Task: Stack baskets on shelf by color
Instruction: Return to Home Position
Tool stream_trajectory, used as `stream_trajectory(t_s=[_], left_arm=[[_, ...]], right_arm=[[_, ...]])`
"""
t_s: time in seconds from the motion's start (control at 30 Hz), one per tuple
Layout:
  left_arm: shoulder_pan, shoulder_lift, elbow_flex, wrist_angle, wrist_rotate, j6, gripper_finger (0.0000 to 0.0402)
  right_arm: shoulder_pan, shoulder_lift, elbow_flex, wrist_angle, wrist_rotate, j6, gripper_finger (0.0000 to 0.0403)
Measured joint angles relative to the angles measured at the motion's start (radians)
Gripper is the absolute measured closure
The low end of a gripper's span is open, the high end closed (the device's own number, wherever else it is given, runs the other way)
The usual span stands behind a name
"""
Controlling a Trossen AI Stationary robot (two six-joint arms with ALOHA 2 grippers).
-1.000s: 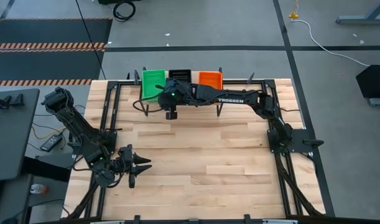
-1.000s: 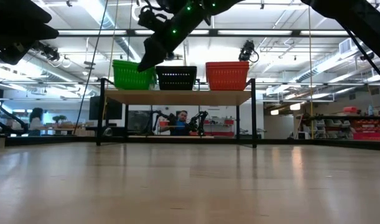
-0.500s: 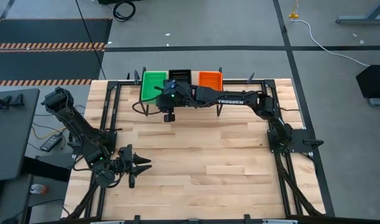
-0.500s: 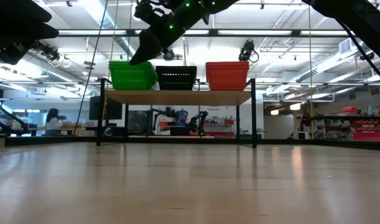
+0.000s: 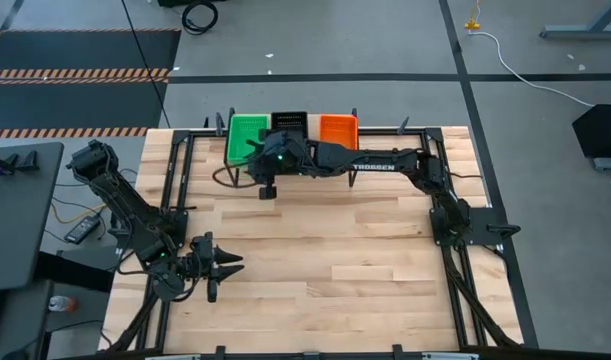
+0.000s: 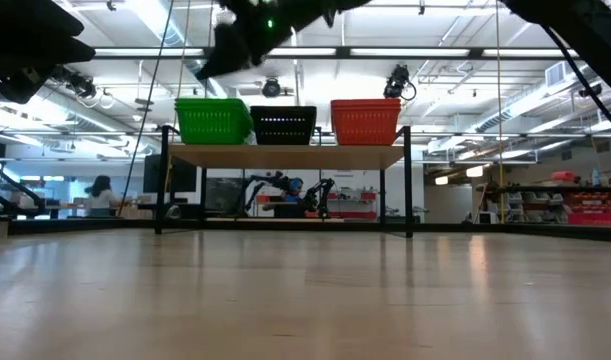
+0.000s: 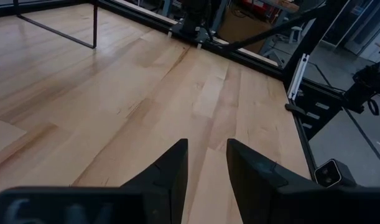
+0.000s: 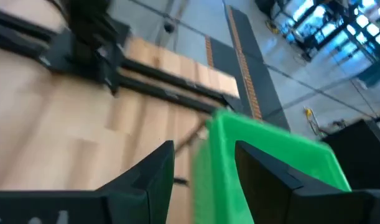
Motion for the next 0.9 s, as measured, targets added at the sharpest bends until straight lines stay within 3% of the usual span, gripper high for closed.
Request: stream_trajectory(t_s=[0.27,0.6,0.7,0.9], left_arm=[[0.032,0.0,0.0,0.0,0.003,0.086,0.0285],[0.186,-0.04,0.0,-0.002,0.079,0.377,0.0285],[0.28,-0.125,0.0,-0.004,0.181,0.489,0.0285],[0.481,-0.303,0.0,-0.016,0.49,0.632,0.0285]], right_arm=[[0.06,-0.04,0.0,-0.129,0.002,0.156,0.0223],[0.144,-0.094,0.0,-0.264,0.013,0.381,0.0237],[0.169,-0.145,0.0,-0.284,0.039,0.406,0.0245],[0.202,-0.246,0.0,-0.446,0.144,0.48,0.0262]])
